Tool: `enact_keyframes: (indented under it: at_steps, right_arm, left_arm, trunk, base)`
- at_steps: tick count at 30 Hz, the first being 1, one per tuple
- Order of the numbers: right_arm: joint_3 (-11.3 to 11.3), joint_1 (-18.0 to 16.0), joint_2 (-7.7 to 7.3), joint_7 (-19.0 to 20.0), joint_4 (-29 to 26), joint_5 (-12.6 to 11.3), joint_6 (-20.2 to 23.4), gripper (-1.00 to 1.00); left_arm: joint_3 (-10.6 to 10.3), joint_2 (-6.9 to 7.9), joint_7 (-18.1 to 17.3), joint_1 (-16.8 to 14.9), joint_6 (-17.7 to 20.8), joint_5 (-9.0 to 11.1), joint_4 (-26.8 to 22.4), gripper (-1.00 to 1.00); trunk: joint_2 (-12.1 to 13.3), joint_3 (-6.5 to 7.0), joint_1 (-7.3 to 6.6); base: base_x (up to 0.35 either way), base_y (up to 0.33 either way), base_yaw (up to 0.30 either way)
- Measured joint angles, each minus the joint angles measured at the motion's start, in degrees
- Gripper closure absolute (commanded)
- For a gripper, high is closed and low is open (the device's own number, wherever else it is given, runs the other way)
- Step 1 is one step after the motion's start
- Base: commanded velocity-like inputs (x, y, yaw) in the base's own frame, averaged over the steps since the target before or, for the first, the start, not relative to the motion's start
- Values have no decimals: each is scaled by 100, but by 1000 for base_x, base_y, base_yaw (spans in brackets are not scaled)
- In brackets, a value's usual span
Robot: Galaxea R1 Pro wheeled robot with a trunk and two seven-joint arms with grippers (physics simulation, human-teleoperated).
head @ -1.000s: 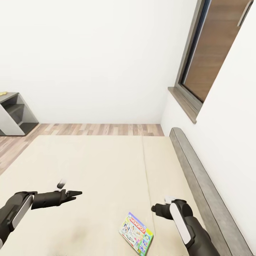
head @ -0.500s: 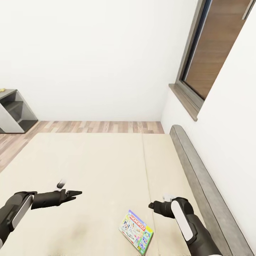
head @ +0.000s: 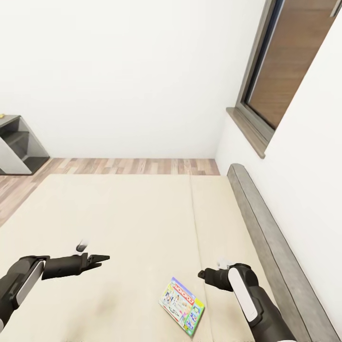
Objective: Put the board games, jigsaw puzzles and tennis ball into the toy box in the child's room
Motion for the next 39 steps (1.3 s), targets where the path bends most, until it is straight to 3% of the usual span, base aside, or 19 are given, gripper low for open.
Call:
enact_keyframes:
  at_steps: [29, 39]
  right_arm:
    - [0, 0, 6, 0, -5, 0, -7, -100]
    - [22, -1, -23, 94, -12, 1, -300, -100]
  left_arm:
    - [-10, -3, 3, 0, 0, -1, 0, -100]
    - [-17, -3, -2, -1, 0, 0, 0, -100]
  trunk:
    - [0, -275, 0]
    - [0, -369, 0]
  base:
    - [0, 0, 0]
    - [0, 0, 0]
